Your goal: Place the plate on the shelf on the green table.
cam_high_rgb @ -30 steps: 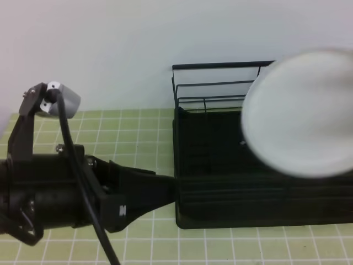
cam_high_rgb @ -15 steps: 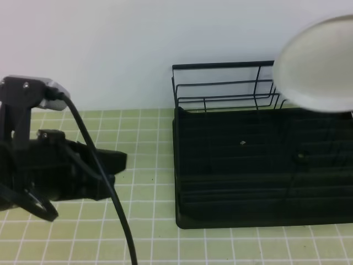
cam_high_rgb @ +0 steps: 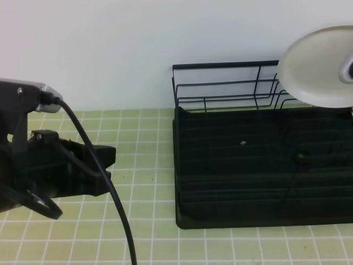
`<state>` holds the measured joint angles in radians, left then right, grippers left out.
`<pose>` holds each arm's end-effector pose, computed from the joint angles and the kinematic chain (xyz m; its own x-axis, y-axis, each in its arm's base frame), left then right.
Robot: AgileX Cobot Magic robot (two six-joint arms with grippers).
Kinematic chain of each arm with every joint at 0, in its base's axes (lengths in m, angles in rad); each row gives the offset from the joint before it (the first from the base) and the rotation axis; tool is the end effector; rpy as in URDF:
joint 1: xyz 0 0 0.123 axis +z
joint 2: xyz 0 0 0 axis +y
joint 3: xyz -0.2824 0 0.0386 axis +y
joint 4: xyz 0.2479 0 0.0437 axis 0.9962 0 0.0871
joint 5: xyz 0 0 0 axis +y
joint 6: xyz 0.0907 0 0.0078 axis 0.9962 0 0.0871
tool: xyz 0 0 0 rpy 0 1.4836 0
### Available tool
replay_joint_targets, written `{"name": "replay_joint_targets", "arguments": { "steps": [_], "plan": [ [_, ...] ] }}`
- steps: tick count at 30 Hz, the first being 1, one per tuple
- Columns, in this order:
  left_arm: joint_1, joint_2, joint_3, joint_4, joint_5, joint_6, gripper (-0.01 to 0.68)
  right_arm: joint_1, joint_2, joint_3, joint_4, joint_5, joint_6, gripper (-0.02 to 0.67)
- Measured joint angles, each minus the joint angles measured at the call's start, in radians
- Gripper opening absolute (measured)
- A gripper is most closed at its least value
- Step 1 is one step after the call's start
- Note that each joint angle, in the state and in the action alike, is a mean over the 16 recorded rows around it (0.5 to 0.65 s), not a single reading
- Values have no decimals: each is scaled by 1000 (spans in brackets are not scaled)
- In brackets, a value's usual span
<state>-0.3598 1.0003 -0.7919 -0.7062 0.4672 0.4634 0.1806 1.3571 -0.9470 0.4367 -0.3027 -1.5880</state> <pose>0.1857 -0.0983 0.3321 -0.5387 0.0122 -0.8424 0.4865 0.8208 -0.2992 0.3098 0.0449 0.3440 0.0318 -0.9222 -0.3853 -0.0639 0.3828 -0.9216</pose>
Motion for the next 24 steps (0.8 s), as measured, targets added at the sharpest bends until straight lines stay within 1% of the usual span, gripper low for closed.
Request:
{"name": "replay_joint_targets", "arguments": {
  "steps": [6,15,20,24],
  "plan": [
    [0,0,4,4,5,2,0,-2,43,-4,-106,-56,151,-1],
    [0,0,4,5,27,2,0,-36,58,-6,-260,-99,517,-3],
    [0,0,4,5,38,2,0,-65,59,-6,-408,-111,660,-4],
    [0,0,4,5,42,2,0,-82,60,-6,-566,-102,707,-4]
  ]
}}
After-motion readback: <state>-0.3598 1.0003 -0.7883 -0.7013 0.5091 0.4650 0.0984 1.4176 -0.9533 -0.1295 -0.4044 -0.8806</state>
